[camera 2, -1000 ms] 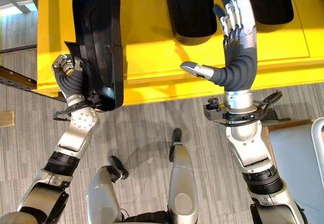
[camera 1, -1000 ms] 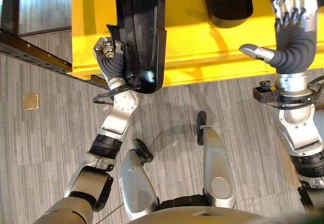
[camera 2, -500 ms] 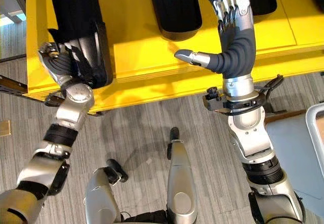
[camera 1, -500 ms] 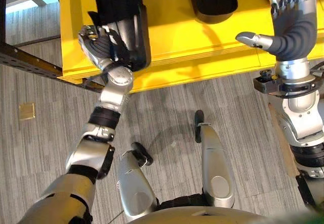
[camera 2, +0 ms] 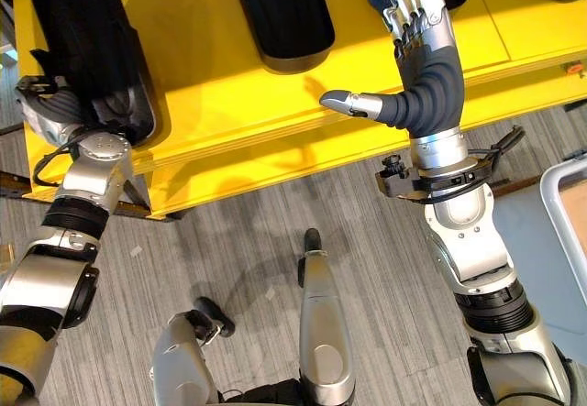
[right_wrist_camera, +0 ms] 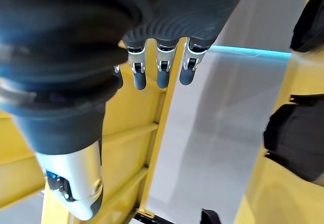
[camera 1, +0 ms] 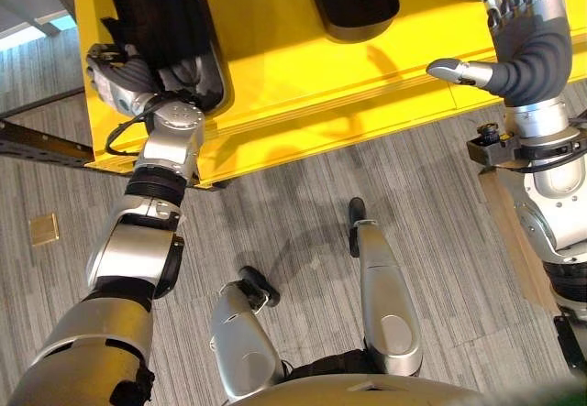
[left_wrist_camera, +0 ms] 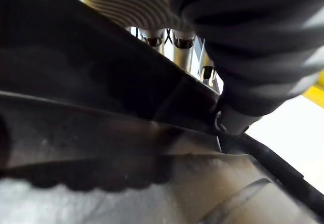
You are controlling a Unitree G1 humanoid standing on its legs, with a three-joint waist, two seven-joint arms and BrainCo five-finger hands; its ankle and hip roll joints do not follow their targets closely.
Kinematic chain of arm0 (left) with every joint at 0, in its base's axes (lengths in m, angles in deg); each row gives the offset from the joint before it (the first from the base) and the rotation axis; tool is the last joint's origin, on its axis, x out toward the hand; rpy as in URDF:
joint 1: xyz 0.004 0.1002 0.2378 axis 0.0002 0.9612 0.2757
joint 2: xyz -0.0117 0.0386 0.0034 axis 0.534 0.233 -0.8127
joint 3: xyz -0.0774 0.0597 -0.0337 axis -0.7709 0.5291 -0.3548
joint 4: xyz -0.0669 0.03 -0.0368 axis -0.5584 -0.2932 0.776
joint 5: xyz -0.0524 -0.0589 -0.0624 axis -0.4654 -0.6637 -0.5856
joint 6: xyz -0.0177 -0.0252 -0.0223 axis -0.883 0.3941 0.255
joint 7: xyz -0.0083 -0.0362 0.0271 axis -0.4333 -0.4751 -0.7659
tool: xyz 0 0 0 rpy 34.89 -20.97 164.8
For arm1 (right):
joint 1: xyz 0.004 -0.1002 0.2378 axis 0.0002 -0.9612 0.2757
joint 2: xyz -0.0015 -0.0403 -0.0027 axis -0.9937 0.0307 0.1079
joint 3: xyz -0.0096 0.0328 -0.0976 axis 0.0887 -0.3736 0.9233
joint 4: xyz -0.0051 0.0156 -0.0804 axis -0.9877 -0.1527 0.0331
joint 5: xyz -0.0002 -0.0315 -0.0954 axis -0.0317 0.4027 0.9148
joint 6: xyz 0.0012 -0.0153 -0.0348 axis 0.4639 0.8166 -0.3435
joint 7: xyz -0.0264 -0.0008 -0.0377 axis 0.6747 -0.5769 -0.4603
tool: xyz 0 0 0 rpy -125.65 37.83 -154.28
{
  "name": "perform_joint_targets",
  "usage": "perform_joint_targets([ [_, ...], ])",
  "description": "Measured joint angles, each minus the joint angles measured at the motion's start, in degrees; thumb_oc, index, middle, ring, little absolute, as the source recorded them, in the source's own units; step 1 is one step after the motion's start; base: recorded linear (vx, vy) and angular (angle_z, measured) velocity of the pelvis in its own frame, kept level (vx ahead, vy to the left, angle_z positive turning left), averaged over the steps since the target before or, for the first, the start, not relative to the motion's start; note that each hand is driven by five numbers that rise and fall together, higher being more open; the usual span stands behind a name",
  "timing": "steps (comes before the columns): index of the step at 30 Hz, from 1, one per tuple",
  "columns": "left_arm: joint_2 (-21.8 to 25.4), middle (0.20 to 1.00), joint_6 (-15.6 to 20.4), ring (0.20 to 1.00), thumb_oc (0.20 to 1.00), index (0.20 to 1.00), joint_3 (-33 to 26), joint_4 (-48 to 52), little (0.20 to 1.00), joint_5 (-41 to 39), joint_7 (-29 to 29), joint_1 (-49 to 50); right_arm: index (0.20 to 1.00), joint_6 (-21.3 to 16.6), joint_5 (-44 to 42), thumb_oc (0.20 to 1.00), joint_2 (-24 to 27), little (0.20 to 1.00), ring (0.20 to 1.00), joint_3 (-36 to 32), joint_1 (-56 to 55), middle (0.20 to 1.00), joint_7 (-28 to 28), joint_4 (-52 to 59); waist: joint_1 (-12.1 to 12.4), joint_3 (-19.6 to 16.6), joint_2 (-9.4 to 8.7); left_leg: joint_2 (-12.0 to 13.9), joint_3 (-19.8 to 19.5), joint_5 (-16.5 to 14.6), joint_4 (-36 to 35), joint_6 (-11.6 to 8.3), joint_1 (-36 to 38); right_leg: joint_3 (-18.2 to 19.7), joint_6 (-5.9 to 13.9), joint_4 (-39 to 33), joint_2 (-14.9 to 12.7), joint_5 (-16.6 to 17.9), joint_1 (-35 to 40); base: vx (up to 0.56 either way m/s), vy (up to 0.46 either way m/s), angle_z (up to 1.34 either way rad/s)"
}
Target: Move parts from the plastic box to the shelf.
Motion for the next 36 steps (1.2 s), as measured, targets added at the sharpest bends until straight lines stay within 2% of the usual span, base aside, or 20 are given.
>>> perform_joint_targets([
  [3,2.8,0.200,-1.7,0.200,0.200,0.200,1.5,-1.8,0.200,0.0,0.0,-3.1,1.000,0.4,-0.8,1.000,0.0,1.000,1.000,0.0,-0.1,1.000,0.0,0.0,-0.8,0.0,0.07,0.0,0.6,-0.1,0.1,0.06,0.1,0.5,0.44,-0.3,0.1,0.6,-0.2,0.03,0.064,-0.09],
  [6,3.8,0.200,-1.9,0.200,0.200,0.200,2.1,-2.7,0.200,0.0,0.0,-6.2,1.000,0.4,-1.1,1.000,0.5,1.000,1.000,0.0,-0.2,1.000,0.2,0.0,-1.6,0.0,0.09,-0.1,1.4,-0.2,-0.2,0.05,0.2,0.9,0.52,-1.1,0.2,1.1,-0.5,0.02,0.065,-0.10],
  [8,5.1,0.200,-4.5,0.200,0.200,0.200,5.3,-5.6,0.200,0.1,0.5,-10.6,1.000,0.4,-1.2,1.000,2.3,1.000,1.000,0.0,-1.4,1.000,0.5,0.0,-2.5,0.0,0.14,-0.1,1.9,-0.2,-0.2,0.05,0.2,1.1,0.66,-1.7,0.3,1.8,-0.6,0.06,0.062,-0.10],
  [13,6.4,0.200,-6.1,0.200,0.200,0.200,8.1,-10.6,0.200,0.0,2.5,-14.2,1.000,0.4,-1.3,1.000,4.3,1.000,1.000,-0.1,-2.4,1.000,0.3,0.0,-3.7,0.0,0.17,0.0,2.9,-0.5,-0.2,-0.01,0.3,2.3,0.66,-1.4,0.7,1.7,-1.6,0.09,0.084,-0.08],
  [23,6.6,0.200,-7.6,0.200,0.200,0.200,9.6,-12.6,0.200,-1.7,2.9,-16.9,1.000,0.6,-2.7,1.000,4.3,1.000,1.000,0.0,-2.4,1.000,0.0,0.1,-3.6,0.1,0.48,0.0,4.1,-0.5,-0.4,-0.05,-0.3,3.1,0.57,-1.5,1.1,2.0,-3.4,0.03,0.031,-0.06],
  [30,6.6,0.200,-8.1,0.200,0.200,0.200,9.1,-13.6,0.200,-9.1,2.2,-17.1,1.000,1.7,-2.7,1.000,4.4,1.000,1.000,-0.1,-2.4,1.000,-0.7,0.1,-2.9,0.0,0.50,0.1,3.4,-0.4,-0.4,-0.11,-3.7,3.0,0.52,-1.4,1.4,2.4,-6.2,0.00,-0.011,0.02],
  [34,6.5,0.200,-8.1,0.200,0.200,0.200,8.1,-13.8,0.200,-10.5,1.1,-16.9,1.000,1.8,-2.7,1.000,4.6,1.000,1.000,0.0,-2.3,1.000,-1.8,0.1,-2.8,0.0,0.46,0.1,3.1,-0.4,-0.5,-0.12,-4.3,2.8,0.50,-1.5,1.4,2.4,-6.5,-0.01,-0.012,0.02],
  [36,6.5,0.200,-8.1,0.200,0.200,0.200,8.1,-13.8,0.200,-11.2,0.8,-16.9,1.000,2.2,-2.7,1.000,6.2,1.000,1.000,0.0,-2.3,1.000,-2.6,0.1,-2.4,0.0,0.45,0.1,3.0,-0.4,-0.5,-0.12,-4.4,2.7,0.50,-1.5,1.4,2.3,-6.5,0.00,0.000,0.00],
])
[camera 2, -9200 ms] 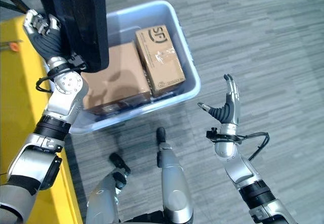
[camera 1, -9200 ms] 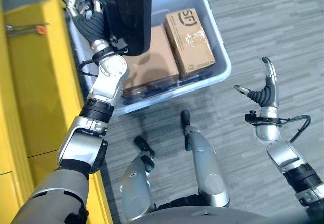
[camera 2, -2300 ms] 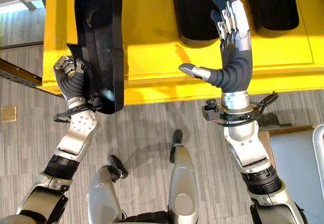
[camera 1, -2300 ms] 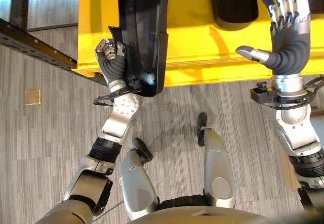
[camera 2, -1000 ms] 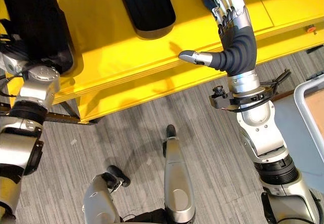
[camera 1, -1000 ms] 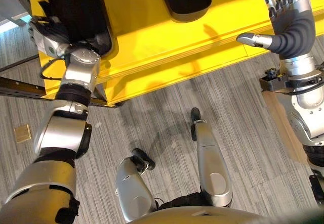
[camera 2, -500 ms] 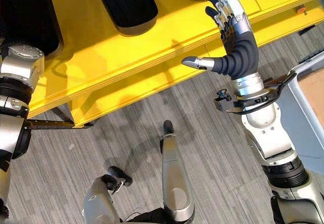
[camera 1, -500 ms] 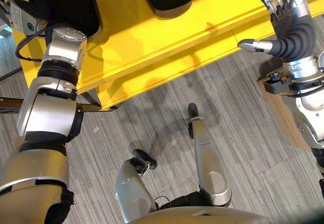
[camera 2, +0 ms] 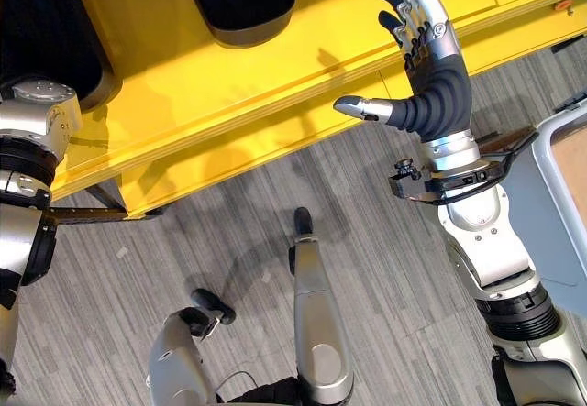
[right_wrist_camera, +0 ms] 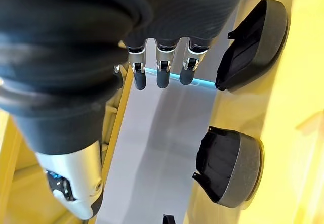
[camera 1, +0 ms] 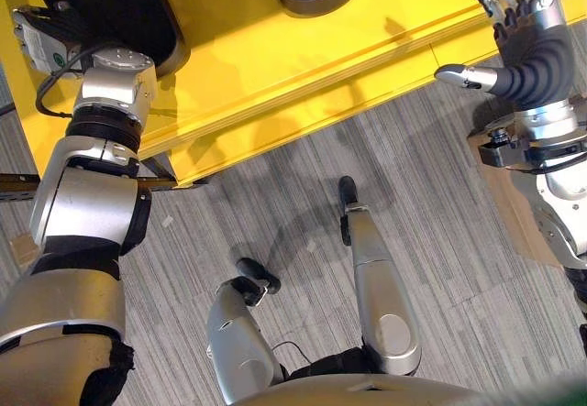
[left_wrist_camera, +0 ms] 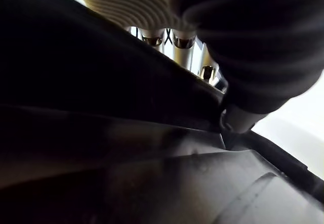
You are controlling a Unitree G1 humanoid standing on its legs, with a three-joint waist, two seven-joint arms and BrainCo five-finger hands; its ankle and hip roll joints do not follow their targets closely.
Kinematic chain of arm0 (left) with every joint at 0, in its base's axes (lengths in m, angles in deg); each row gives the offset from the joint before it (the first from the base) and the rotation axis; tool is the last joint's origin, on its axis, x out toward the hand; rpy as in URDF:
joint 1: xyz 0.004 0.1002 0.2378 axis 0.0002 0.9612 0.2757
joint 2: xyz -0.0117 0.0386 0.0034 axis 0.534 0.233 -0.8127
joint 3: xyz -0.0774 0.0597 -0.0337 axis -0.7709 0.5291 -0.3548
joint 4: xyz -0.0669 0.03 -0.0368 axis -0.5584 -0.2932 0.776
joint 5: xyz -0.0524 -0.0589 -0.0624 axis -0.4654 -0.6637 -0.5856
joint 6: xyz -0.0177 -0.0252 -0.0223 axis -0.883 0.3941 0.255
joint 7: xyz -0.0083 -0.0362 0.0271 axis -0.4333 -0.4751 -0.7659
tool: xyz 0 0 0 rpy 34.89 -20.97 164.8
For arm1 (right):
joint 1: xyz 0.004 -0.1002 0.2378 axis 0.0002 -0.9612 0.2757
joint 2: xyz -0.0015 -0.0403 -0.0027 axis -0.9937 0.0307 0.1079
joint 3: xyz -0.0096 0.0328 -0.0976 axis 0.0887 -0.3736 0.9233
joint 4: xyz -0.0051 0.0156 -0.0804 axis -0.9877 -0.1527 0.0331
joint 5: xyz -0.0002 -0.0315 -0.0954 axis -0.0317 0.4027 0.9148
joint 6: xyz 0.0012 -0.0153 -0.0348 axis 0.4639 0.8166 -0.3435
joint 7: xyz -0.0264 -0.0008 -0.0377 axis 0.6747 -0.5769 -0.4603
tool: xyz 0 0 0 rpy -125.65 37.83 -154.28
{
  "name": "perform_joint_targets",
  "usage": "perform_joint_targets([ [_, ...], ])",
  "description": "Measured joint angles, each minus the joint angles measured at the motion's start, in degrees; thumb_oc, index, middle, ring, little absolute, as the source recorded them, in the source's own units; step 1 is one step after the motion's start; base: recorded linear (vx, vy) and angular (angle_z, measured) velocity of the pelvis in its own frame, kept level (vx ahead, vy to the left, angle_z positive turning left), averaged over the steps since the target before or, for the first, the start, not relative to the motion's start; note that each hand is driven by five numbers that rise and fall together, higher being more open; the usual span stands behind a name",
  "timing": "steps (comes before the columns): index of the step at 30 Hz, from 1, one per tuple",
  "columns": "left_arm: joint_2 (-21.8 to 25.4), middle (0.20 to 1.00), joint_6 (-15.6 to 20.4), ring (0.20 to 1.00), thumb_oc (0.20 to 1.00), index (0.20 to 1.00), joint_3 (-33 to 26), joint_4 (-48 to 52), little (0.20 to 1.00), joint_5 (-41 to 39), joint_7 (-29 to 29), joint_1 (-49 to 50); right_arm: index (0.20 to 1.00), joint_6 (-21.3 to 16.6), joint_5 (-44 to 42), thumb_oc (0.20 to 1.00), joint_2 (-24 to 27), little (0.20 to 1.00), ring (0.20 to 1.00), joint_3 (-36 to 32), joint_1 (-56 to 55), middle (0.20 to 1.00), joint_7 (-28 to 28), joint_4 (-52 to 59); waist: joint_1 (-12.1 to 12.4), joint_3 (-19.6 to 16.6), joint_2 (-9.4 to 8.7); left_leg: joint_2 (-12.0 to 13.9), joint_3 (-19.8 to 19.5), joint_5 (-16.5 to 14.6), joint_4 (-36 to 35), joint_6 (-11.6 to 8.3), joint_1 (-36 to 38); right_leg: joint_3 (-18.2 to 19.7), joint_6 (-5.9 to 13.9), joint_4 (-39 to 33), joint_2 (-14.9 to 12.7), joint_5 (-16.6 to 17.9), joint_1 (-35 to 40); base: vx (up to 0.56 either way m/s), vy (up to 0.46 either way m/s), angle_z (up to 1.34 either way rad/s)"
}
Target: Move parts from the plastic box to the shelf.
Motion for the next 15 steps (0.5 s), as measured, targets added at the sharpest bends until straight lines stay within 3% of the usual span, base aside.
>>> perform_joint_targets([
  [13,0.4,0.200,-1.2,0.200,0.200,0.200,-1.3,1.0,0.200,1.4,-0.8,0.0,1.000,0.4,0.0,1.000,0.3,1.000,1.000,-0.1,0.1,1.000,-2.1,0.0,0.1,-0.1,-0.16,0.0,-0.3,0.1,-0.1,0.01,-1.7,-0.3,0.04,-0.4,0.0,0.3,-1.3,0.00,0.000,0.00],
  [14,0.4,0.310,-1.7,0.310,0.310,0.310,-1.2,1.0,0.310,2.4,-0.7,0.0,1.000,0.4,0.0,1.000,0.3,1.000,1.000,-0.1,0.1,1.000,-2.1,0.0,0.0,-0.1,-0.16,0.0,-0.3,0.1,-0.1,0.01,-1.7,-0.3,0.04,-0.4,0.0,0.3,-1.3,0.00,0.000,0.00],
  [15,0.4,1.000,-2.0,1.000,1.000,1.000,-1.0,1.0,1.000,3.5,-0.6,0.0,1.000,0.4,0.0,1.000,0.3,1.000,1.000,0.0,0.1,1.000,-2.1,0.0,0.0,-0.1,-0.16,0.0,-0.3,0.1,-0.1,0.01,-1.7,-0.3,0.04,-0.4,0.0,0.3,-1.2,0.00,0.000,0.00],
])
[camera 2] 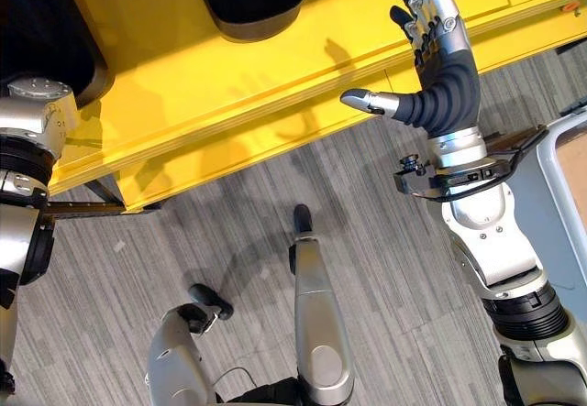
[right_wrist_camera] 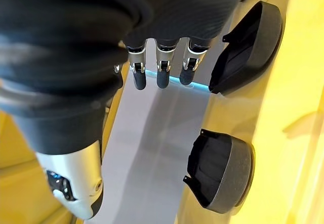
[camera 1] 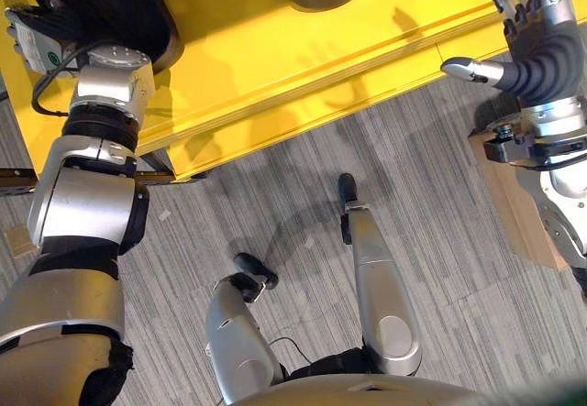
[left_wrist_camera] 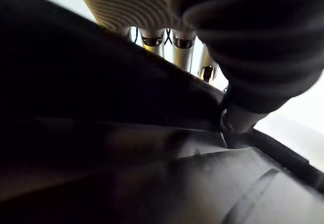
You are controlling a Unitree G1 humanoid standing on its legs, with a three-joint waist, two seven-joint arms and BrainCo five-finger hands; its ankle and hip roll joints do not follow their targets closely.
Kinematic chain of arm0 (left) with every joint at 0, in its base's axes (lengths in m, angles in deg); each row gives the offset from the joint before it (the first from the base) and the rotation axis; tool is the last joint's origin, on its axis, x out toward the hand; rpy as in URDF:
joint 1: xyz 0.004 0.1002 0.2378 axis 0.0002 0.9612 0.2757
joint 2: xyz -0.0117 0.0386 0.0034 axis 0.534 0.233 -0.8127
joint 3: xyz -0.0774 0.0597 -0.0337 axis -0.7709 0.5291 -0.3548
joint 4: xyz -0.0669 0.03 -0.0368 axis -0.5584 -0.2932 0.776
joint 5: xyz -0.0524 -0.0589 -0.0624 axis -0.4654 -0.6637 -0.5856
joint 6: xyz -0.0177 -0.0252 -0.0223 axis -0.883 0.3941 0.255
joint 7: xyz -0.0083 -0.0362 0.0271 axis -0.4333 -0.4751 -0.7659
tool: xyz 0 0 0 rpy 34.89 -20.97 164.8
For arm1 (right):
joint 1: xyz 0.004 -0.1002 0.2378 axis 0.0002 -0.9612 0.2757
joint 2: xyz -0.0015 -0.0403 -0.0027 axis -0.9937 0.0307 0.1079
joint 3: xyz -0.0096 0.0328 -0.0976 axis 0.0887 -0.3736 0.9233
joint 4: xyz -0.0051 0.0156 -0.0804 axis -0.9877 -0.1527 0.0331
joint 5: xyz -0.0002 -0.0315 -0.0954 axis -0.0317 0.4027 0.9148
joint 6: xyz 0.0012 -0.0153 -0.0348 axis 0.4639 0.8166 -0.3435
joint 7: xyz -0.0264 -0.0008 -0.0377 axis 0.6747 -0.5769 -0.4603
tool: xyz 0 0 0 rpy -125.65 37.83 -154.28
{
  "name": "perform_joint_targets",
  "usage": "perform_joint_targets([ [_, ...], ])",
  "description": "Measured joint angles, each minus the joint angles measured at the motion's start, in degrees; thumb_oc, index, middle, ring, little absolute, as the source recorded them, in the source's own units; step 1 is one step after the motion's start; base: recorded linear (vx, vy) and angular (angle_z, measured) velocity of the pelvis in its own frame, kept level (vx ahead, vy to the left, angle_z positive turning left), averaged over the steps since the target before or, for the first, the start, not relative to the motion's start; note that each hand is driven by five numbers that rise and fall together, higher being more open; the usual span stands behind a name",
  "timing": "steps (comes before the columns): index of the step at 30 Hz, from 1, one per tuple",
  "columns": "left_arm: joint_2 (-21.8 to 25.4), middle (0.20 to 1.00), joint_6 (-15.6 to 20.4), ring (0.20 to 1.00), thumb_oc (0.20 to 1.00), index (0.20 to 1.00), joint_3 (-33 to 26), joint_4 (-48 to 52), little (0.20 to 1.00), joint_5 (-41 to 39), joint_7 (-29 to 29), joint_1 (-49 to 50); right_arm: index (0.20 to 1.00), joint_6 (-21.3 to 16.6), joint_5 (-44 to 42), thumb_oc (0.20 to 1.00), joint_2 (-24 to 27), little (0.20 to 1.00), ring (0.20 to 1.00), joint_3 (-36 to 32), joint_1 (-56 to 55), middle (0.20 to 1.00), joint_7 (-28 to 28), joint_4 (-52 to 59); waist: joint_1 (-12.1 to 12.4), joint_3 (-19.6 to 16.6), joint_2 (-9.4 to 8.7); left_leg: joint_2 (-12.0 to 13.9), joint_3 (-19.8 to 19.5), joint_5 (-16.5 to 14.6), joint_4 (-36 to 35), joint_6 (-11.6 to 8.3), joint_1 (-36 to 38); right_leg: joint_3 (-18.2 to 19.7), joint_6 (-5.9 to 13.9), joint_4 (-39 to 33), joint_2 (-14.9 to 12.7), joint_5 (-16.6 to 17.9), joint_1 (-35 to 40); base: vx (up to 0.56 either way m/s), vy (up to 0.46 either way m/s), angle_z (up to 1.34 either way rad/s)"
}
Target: Move parts from the plastic box to the shelf.
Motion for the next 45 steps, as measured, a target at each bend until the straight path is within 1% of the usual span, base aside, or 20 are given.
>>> perform_joint_targets([
  [2,0.0,1.000,0.0,1.000,1.000,1.000,0.2,0.1,1.000,0.3,0.1,-0.1,1.000,0.0,0.0,1.000,0.0,1.000,1.000,0.0,0.0,1.000,0.0,0.0,0.0,0.0,0.00,0.0,0.0,0.0,0.0,0.00,0.0,0.0,0.00,0.1,0.0,0.0,0.0,0.00,0.000,0.00],
  [5,0.5,1.000,0.0,1.000,1.000,1.000,1.8,0.2,1.000,4.0,0.1,-0.9,1.000,0.0,0.0,1.000,0.0,1.000,1.000,0.0,0.0,1.000,0.0,0.0,-0.2,0.0,0.00,0.0,0.0,0.0,0.0,0.01,0.1,0.1,-0.07,0.0,0.0,0.1,0.1,0.00,0.000,0.00],
  [8,1.4,1.000,0.0,1.000,1.000,1.000,2.4,0.2,1.000,6.4,0.1,-0.9,1.000,0.0,0.0,1.000,0.0,1.000,1.000,0.0,0.0,1.000,0.0,0.0,-0.6,0.0,0.00,0.0,0.0,0.0,0.0,0.04,0.1,0.1,-0.07,0.0,0.0,0.1,0.2,0.00,0.000,0.00],
  [11,2.4,1.000,0.0,1.000,1.000,1.000,2.9,1.4,1.000,7.0,0.1,-0.9,1.000,-0.1,0.0,1.000,0.0,1.000,1.000,0.0,-0.1,1.000,0.0,0.0,-0.8,0.0,0.00,0.0,0.0,0.0,0.0,0.04,0.1,0.1,-0.07,0.0,0.0,0.1,0.2,0.00,0.000,0.00],
  [13,2.6,1.000,0.0,1.000,1.000,1.000,3.5,2.6,1.000,9.1,0.2,-0.9,1.000,-0.2,0.0,1.000,0.0,1.000,1.000,0.2,-0.2,1.000,0.0,0.0,-0.7,0.0,0.00,0.0,0.0,0.0,0.0,0.04,0.2,0.1,-0.07,0.0,0.0,0.1,0.2,0.00,0.000,0.00],
  [19,2.6,1.000,0.3,1.000,1.000,1.000,3.7,3.9,1.000,7.7,-0.4,-1.0,1.000,-0.3,0.0,1.000,0.0,1.000,1.000,0.2,-0.2,1.000,0.1,0.0,-0.5,0.0,0.01,-0.1,0.0,0.0,0.0,0.06,0.4,0.1,-0.08,0.1,0.0,0.1,0.4,0.00,0.000,0.00],
  [22,2.6,1.000,1.0,1.000,1.000,1.000,3.3,3.9,1.000,6.3,-2.6,-1.0,1.000,-0.3,0.0,1.000,0.0,1.000,1.000,0.2,-0.2,1.000,0.1,0.0,-0.4,0.0,0.01,-0.1,0.0,0.1,-0.1,0.04,0.8,0.1,-0.09,0.1,0.0,0.1,0.8,0.00,0.000,0.00],
  [24,2.6,1.000,2.5,1.000,1.000,1.000,3.1,4.1,1.000,6.0,-5.0,-1.0,1.000,-0.3,0.0,1.000,0.0,1.000,1.000,0.2,-0.2,1.000,0.0,0.0,-0.3,0.0,0.01,-0.1,-0.1,0.1,-0.1,0.04,0.9,0.1,-0.08,0.1,0.0,0.1,1.0,-0.02,-0.031,0.01],
  [26,2.6,1.000,3.4,1.000,1.000,1.000,1.7,4.7,1.000,6.0,-7.4,-1.0,1.000,-0.3,0.0,1.000,0.0,1.000,1.000,0.2,-0.2,1.000,0.0,0.0,-0.2,0.0,0.00,0.0,-0.2,0.1,0.0,0.04,0.9,0.1,-0.09,0.1,0.0,0.1,1.0,-0.01,-0.015,0.01],
  [27,2.6,1.000,4.6,1.000,1.000,1.000,1.2,4.8,1.000,6.1,-9.4,-1.0,1.000,-0.3,0.1,1.000,0.0,1.000,1.000,0.2,-0.2,1.000,0.0,0.0,-0.1,0.0,0.00,-0.1,-0.2,0.1,0.0,0.04,0.9,0.1,-0.10,0.1,0.0,0.1,1.0,-0.03,-0.044,0.01],
  [28,2.7,1.000,6.9,1.000,1.000,1.000,0.3,5.9,1.000,6.7,-14.0,-1.0,1.000,-0.3,0.1,1.000,0.0,1.000,1.000,0.1,-0.5,1.000,-0.3,0.0,0.0,0.0,-0.01,-0.1,-0.3,0.1,-0.1,0.03,0.8,0.0,-0.10,0.1,0.0,0.1,1.0,-0.02,-0.051,0.02],
  [29,2.7,1.000,8.7,1.000,1.000,1.000,0.2,8.2,1.000,8.3,-18.5,-1.0,1.000,-0.5,0.1,1.000,0.0,1.000,1.000,0.0,-1.7,1.000,-0.5,0.0,0.3,0.0,-0.01,0.0,-0.4,0.1,-0.1,0.03,0.8,0.0,-0.10,0.1,0.0,0.1,1.1,-0.03,-0.059,0.03],
  [30,3.0,1.000,10.4,1.000,1.000,1.000,-0.2,11.1,1.000,12.7,-22.9,-1.1,1.000,-0.9,0.1,1.000,0.0,1.000,1.000,-0.1,-3.6,1.000,-0.5,0.0,0.5,0.0,-0.02,0.0,-0.4,0.1,-0.1,0.03,0.8,-0.1,-0.10,0.1,0.0,0.1,1.2,-0.02,-0.040,0.03],
  [34,4.9,1.000,13.1,1.000,1.000,1.000,-0.6,16.7,1.000,23.7,-26.7,-1.7,1.000,-1.7,0.5,1.000,-0.1,1.000,1.000,-0.4,-7.5,1.000,-0.5,0.2,0.6,-0.1,-0.08,0.0,-0.5,0.1,-0.1,0.03,1.0,-0.2,-0.10,0.0,0.0,0.1,1.5,0.00,0.000,0.00],
  [36,5.0,1.000,13.8,1.000,1.000,1.000,-0.5,18.9,1.000,28.1,-26.5,-1.7,1.000,-2.5,0.6,1.000,-0.1,1.000,1.000,-0.9,-8.7,1.000,-0.4,0.2,0.6,0.0,-0.08,0.0,-0.5,0.1,-0.1,0.03,1.5,-0.2,-0.11,0.0,0.0,0.1,1.9,0.00,0.000,0.00],
  [38,5.2,1.000,14.2,1.000,1.000,1.000,-0.5,23.0,1.000,31.4,-26.1,-1.5,1.000,-3.2,0.6,1.000,-0.1,1.000,1.000,-2.2,-10.7,1.000,-0.2,0.2,0.7,-0.1,-0.10,0.0,-0.5,0.0,-0.2,0.01,1.9,-0.2,-0.12,-0.2,0.0,0.1,2.8,0.00,0.000,0.00],
  [39,5.5,1.000,15.0,1.000,1.000,1.000,-0.4,25.0,1.000,32.0,-25.8,-0.8,1.000,-3.9,0.6,1.000,-0.2,1.000,1.000,-2.5,-11.6,1.000,0.0,0.2,0.7,-0.1,-0.10,0.0,-0.6,0.0,-0.2,0.01,2.1,-0.3,-0.09,-0.3,0.0,0.0,3.1,0.00,0.000,0.00],
  [41,6.2,1.000,16.2,1.000,1.000,1.000,-0.8,28.0,1.000,34.6,-24.0,1.5,1.000,-4.8,0.7,1.000,-0.8,1.000,1.000,-2.5,-12.8,1.000,0.1,0.2,0.7,-0.1,-0.12,-0.1,-0.7,0.0,-0.2,0.01,2.5,-0.3,-0.20,-0.6,0.0,-0.1,3.6,-0.04,-0.052,0.01],
  [42,6.3,1.000,16.5,1.000,1.000,1.000,-1.1,32.1,1.000,36.3,-22.1,4.6,1.000,-5.2,1.4,1.000,-1.6,1.000,1.000,-2.5,-13.6,1.000,0.1,0.2,1.1,-0.1,-0.12,-0.1,-1.0,0.0,-0.2,0.04,2.4,-0.4,-0.27,-0.5,0.0,-0.1,3.7,-0.04,-0.063,0.04],
  [45,6.1,1.000,17.7,1.000,1.000,1.000,-1.1,36.9,1.000,38.5,-18.5,8.7,1.000,-5.5,2.3,1.000,-3.1,1.000,1.000,-2.3,-14.1,1.000,0.1,0.2,1.6,-0.1,-0.13,-0.2,-1.9,0.1,-0.1,0.06,2.0,-0.9,-0.19,-0.5,0.0,0.1,3.7,-0.04,-0.064,0.06],
])
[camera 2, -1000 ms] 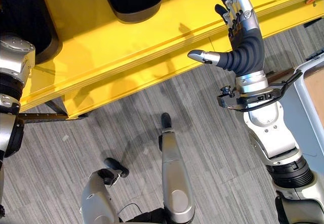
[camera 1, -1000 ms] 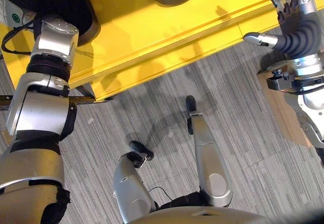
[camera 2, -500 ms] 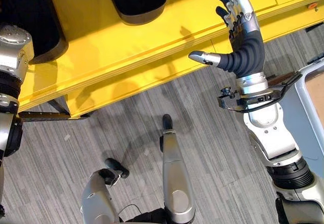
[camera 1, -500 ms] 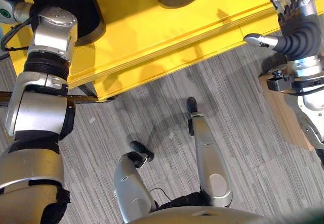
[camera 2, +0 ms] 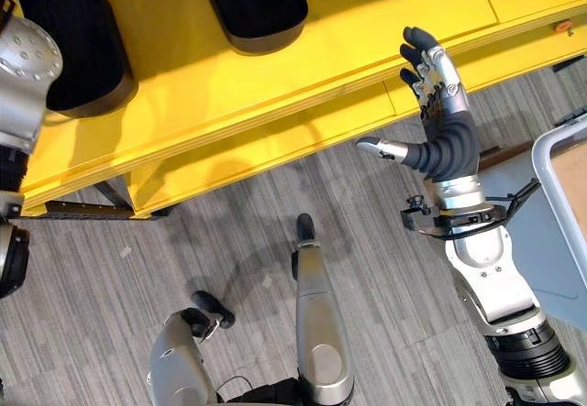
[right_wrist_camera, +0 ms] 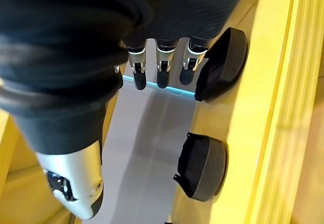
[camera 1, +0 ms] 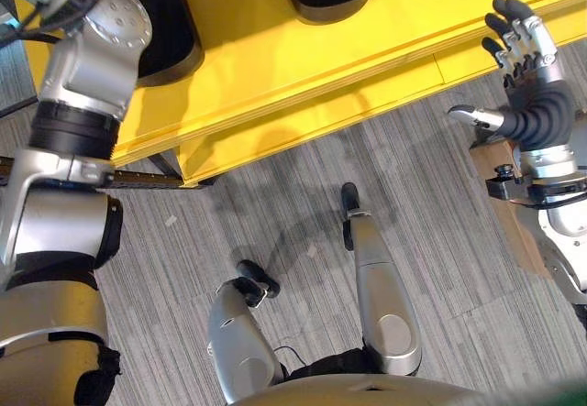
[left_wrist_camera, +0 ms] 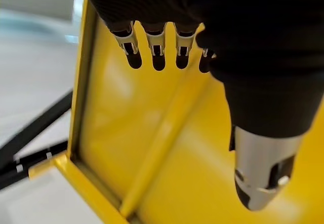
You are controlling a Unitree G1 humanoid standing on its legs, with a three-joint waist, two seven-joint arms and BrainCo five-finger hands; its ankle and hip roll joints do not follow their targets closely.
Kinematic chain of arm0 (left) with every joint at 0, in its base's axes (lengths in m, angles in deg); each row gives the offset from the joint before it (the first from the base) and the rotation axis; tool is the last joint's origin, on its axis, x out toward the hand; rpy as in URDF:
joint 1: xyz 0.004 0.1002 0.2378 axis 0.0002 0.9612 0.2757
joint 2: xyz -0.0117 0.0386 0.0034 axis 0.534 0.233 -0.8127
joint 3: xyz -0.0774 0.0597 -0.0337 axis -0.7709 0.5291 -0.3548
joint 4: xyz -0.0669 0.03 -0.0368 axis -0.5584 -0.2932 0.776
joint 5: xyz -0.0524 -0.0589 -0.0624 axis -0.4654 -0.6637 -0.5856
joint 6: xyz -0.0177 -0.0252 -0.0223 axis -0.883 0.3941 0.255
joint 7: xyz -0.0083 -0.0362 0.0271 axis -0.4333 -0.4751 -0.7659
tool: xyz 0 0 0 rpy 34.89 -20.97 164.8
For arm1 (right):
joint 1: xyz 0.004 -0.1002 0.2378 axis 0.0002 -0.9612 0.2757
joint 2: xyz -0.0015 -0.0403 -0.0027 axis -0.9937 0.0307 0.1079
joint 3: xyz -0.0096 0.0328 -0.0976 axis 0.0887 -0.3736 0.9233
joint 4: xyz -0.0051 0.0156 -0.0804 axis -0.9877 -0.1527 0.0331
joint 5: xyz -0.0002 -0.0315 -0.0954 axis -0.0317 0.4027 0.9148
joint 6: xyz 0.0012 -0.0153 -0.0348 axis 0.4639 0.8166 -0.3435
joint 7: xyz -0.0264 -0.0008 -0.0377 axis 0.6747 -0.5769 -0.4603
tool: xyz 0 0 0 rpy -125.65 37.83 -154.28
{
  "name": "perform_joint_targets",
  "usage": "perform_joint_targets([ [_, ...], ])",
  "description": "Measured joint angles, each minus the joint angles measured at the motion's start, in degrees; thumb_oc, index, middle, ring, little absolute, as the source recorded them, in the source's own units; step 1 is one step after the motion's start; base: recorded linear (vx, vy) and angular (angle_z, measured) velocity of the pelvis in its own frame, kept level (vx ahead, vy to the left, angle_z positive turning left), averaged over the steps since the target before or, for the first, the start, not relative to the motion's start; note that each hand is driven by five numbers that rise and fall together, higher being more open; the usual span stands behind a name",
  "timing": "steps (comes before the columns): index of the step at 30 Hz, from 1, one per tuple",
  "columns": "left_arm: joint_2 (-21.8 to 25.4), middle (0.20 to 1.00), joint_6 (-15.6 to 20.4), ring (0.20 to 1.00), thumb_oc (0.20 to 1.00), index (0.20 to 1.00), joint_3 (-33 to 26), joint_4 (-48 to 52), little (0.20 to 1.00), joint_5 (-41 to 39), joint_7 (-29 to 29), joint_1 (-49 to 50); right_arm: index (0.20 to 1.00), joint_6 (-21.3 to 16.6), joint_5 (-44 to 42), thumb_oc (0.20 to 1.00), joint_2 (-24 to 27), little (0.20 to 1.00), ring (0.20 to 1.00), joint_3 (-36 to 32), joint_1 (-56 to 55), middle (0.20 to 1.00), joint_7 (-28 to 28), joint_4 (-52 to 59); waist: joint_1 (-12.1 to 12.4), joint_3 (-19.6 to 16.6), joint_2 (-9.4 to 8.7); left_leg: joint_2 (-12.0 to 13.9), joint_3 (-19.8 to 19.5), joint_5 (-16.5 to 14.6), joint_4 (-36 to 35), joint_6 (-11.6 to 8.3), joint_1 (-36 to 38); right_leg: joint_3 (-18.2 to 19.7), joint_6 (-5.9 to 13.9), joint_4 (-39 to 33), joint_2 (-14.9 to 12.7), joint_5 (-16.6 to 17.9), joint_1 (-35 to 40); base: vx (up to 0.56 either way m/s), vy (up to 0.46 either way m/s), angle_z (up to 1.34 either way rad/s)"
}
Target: Move parts from the plastic box to the shelf.
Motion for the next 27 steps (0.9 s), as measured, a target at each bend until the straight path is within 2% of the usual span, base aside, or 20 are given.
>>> perform_joint_targets([
  [3,-0.2,1.000,0.6,1.000,1.000,1.000,-0.1,6.8,1.000,3.7,3.6,5.3,1.000,-0.1,0.0,1.000,-0.1,1.000,1.000,0.0,-0.3,1.000,-0.1,0.0,1.0,0.0,0.00,0.0,-0.5,0.2,-0.2,-0.01,0.0,-0.3,-0.11,0.3,0.0,-0.1,0.2,-0.02,-0.065,0.06],
  [5,-1.9,1.000,1.8,1.000,1.000,1.000,-1.0,15.2,1.000,6.4,6.2,13.6,1.000,-0.4,2.1,1.000,-2.4,1.000,1.000,0.1,-2.8,1.000,-0.4,0.0,2.4,0.0,0.00,-0.3,-1.2,0.8,-1.6,-0.24,1.6,-1.1,-0.38,0.4,0.0,-0.6,2.0,-0.02,-0.075,0.12],
  [7,-3.1,1.000,3.6,1.000,1.000,1.000,-3.2,18.4,1.000,6.5,8.1,18.8,1.000,-0.5,2.3,1.000,-2.6,1.000,1.000,0.3,-4.0,1.000,-0.5,0.0,4.0,0.0,-0.02,-1.1,-2.2,0.9,-2.8,-0.20,2.1,-1.2,-0.25,0.4,-0.1,-1.3,2.5,-0.01,-0.101,0.10],
  [8,-5.5,1.000,5.3,1.000,1.000,1.000,-6.2,21.7,1.000,6.4,10.3,24.2,1.000,-0.5,2.4,1.000,-4.4,1.000,1.000,0.3,-5.0,1.000,-0.6,0.0,4.3,0.0,-0.01,-1.7,-2.9,1.7,-4.3,-0.40,3.2,-1.6,-0.34,0.2,-0.1,-1.5,3.5,-0.03,-0.137,0.21],
  [9,-10.3,1.000,9.5,1.000,1.000,1.000,-7.9,29.7,1.000,5.6,14.3,37.6,1.000,-0.6,3.5,1.000,-7.0,1.000,1.000,0.3,-8.2,1.000,-0.8,0.0,5.8,-0.3,0.21,-2.4,-3.0,3.5,-8.3,-0.99,6.5,-2.6,-0.78,-0.4,-0.2,-2.3,6.2,-0.05,-0.122,0.27],
  [10,-13.3,1.000,13.2,1.000,1.000,1.000,-9.1,33.6,1.000,4.7,19.0,44.6,1.000,-0.6,3.6,1.000,-7.7,1.000,1.000,0.1,-9.7,1.000,-1.4,0.0,6.5,-0.4,0.40,-3.0,-3.1,5.0,-11.3,-1.18,8.2,-3.5,-1.04,-1.8,-0.3,-2.3,7.8,-0.06,-0.108,0.41],
  [11,-16.0,1.000,18.1,1.000,1.000,1.000,-7.5,38.0,1.000,2.5,25.8,53.2,1.000,-0.6,3.5,1.000,-8.9,1.000,1.000,-0.6,-11.4,1.000,-2.5,0.0,8.5,-1.4,0.96,-4.1,-3.5,7.9,-16.6,-1.28,11.0,-5.0,-1.43,-4.1,-0.4,-1.9,10.0,-0.04,-0.067,0.44],
  [12,-17.1,1.000,20.7,1.000,1.000,1.000,-7.3,40.1,1.000,1.2,29.5,55.8,1.000,-0.6,3.6,1.000,-9.2,1.000,1.000,-1.2,-11.3,1.000,-2.5,0.1,10.2,-2.4,1.92,-4.9,-4.1,9.3,-18.9,-1.23,11.7,-5.9,-1.46,-5.1,-0.7,-1.4,10.9,0.00,-0.075,0.49],
  [13,-20.0,1.000,22.8,1.000,1.000,1.000,-6.8,43.4,1.000,-0.4,33.8,61.5,1.000,-0.5,3.6,1.000,-9.2,1.000,1.000,-2.0,-12.3,1.000,-2.7,0.4,10.8,-3.3,3.32,-5.6,-4.4,10.1,-21.8,-1.12,14.0,-7.0,-1.15,-7.0,-1.2,-1.1,13.6,0.04,-0.079,0.37],
  [14,-23.4,1.000,25.5,1.000,1.000,1.000,-6.2,48.1,1.000,-3.9,39.3,71.0,1.000,-0.3,3.1,1.000,-9.0,1.000,1.000,-3.0,-15.2,1.000,-2.8,1.9,11.3,-4.9,4.49,-6.5,-4.1,11.5,-25.7,-1.16,17.4,-8.0,-0.81,-9.6,-1.4,-0.8,16.9,0.06,-0.076,0.49],
  [15,-23.1,1.000,29.6,1.000,1.000,1.000,-6.5,49.6,1.000,-15.5,50.5,78.9,1.000,0.4,1.9,1.000,-7.8,1.000,1.000,-3.5,-20.6,1.000,-2.4,1.1,13.1,-12.2,6.01,-7.4,-4.4,12.3,-29.6,-0.53,21.1,-9.8,0.20,-12.1,-1.8,-1.7,21.1,0.06,-0.110,0.44],
  [16,-22.7,1.000,30.6,1.000,1.000,1.000,-6.1,49.0,1.000,-22.3,55.3,78.1,1.000,0.5,0.4,1.000,-7.7,1.000,1.000,-3.0,-20.6,1.000,-1.7,0.6,13.4,-14.7,5.69,-8.0,-4.5,12.3,-30.0,-0.48,21.0,-9.9,0.43,-12.1,-2.4,-1.7,21.3,0.03,-0.122,0.36],
  [17,-22.9,1.000,29.7,1.000,1.000,1.000,-4.5,45.5,1.000,-35.2,66.1,78.1,1.000,1.0,-3.2,1.000,-8.3,1.000,1.000,-0.1,-18.7,1.000,0.3,-3.2,13.9,-16.9,5.37,-8.2,-4.2,12.3,-31.2,-0.18,22.0,-11.0,1.02,-13.8,-3.0,-1.1,22.6,0.02,-0.119,0.18],
  [18,-22.5,1.000,27.3,1.000,1.000,1.000,-0.8,38.6,1.000,-45.9,76.4,79.1,1.000,3.0,-8.2,1.000,-9.0,1.000,1.000,2.3,-19.0,1.000,2.7,-10.5,13.7,-18.4,4.70,-8.6,-4.4,12.7,-32.1,0.08,23.1,-11.5,1.41,-15.1,-2.9,-0.3,24.3,0.00,-0.059,0.10],
  [21,-22.4,1.000,26.1,1.000,1.000,1.000,-2.1,34.3,1.000,-50.2,80.7,79.2,1.000,3.9,-9.1,1.000,-9.3,1.000,1.000,1.9,-22.0,1.000,2.3,-12.1,13.3,-18.1,4.24,-9.3,-4.3,13.7,-33.5,0.34,22.8,-11.3,1.89,-17.7,-2.9,1.6,24.3,0.02,0.001,-0.02],
  [24,-22.4,1.000,25.7,1.000,1.000,1.000,-3.7,34.0,1.000,-50.5,82.6,79.7,1.000,4.0,-8.9,1.000,-9.4,1.000,1.000,-0.1,-26.0,1.000,2.1,-13.0,12.9,-18.0,3.82,-9.5,-4.1,13.9,-35.0,0.63,24.7,-11.3,2.23,-20.9,-2.3,3.0,26.8,0.07,0.048,-0.04],
  [27,-22.2,1.000,24.4,1.000,1.000,1.000,-6.0,30.6,1.000,-50.2,85.0,82.6,1.000,4.6,-8.2,1.000,-11.1,1.000,1.000,-1.5,-29.5,1.000,2.5,-16.0,11.6,-19.7,2.60,-10.1,-3.3,14.4,-37.9,0.61,27.4,-11.5,2.93,-25.3,-1.8,4.5,30.1,0.10,0.066,-0.05],
])
